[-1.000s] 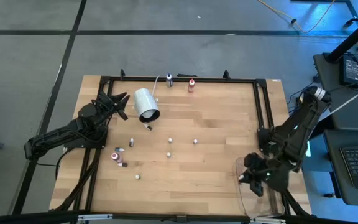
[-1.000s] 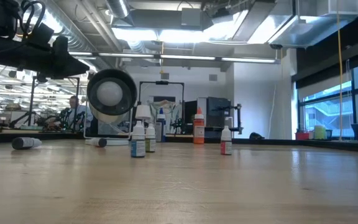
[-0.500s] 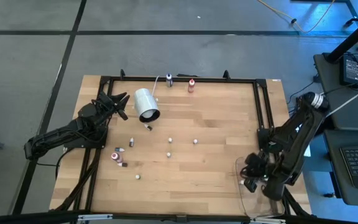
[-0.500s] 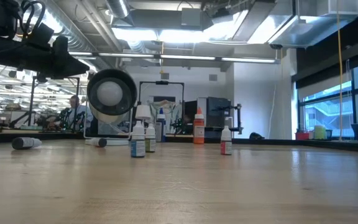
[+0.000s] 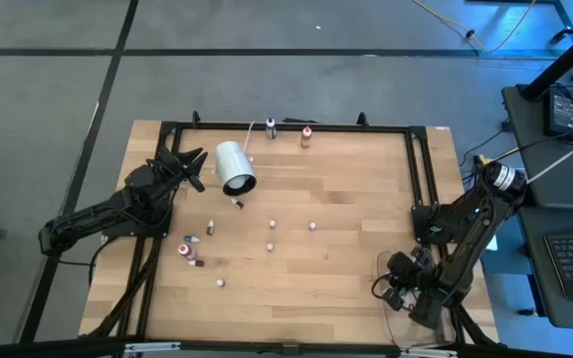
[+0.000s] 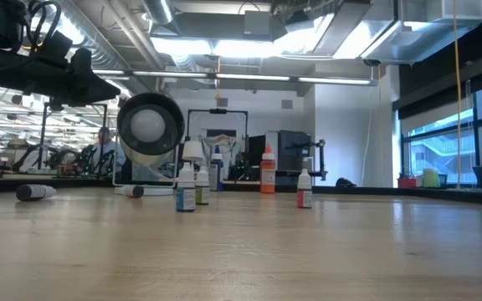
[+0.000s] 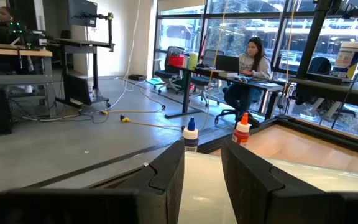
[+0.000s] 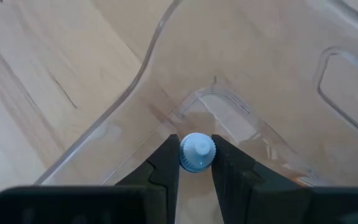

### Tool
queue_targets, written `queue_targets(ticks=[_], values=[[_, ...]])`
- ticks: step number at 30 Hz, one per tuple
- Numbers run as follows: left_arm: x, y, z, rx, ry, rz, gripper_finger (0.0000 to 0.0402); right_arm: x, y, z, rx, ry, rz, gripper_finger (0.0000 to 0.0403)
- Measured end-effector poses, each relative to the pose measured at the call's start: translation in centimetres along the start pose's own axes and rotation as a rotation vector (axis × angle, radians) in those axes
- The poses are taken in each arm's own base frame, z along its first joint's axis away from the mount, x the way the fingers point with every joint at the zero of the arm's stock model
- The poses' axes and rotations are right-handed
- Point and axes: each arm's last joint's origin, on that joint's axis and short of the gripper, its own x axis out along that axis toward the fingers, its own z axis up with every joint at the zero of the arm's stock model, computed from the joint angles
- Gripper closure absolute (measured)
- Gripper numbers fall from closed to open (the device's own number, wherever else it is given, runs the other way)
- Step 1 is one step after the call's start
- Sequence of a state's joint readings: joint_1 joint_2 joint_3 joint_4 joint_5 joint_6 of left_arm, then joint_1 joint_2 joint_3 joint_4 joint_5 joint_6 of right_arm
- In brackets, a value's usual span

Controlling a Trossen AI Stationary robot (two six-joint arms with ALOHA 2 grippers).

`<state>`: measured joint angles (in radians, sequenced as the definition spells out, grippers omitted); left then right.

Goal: Pick & Place food coloring
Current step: Put the small red food coloring bottle into the transparent bin, then put the right small pink food coloring bottle into the transparent bin

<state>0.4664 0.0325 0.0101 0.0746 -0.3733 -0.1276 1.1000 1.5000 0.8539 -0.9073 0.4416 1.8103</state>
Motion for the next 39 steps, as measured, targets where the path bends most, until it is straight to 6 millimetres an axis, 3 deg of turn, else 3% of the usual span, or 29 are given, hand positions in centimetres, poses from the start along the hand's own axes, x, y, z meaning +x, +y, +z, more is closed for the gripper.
queue_targets(ticks=[33, 39], values=[[0.0, 0.0, 0.0, 0.0, 0.0, 0.0, 0.0297, 0.1, 0.2, 0.0, 0.005, -0.017, 0.02, 0.029], [0.0, 0.0, 0.0, 0.0, 0.0, 0.0, 0.0297, -1.0, -0.1, 0.5, 0.063, 0.031, 0.056, 0.029]])
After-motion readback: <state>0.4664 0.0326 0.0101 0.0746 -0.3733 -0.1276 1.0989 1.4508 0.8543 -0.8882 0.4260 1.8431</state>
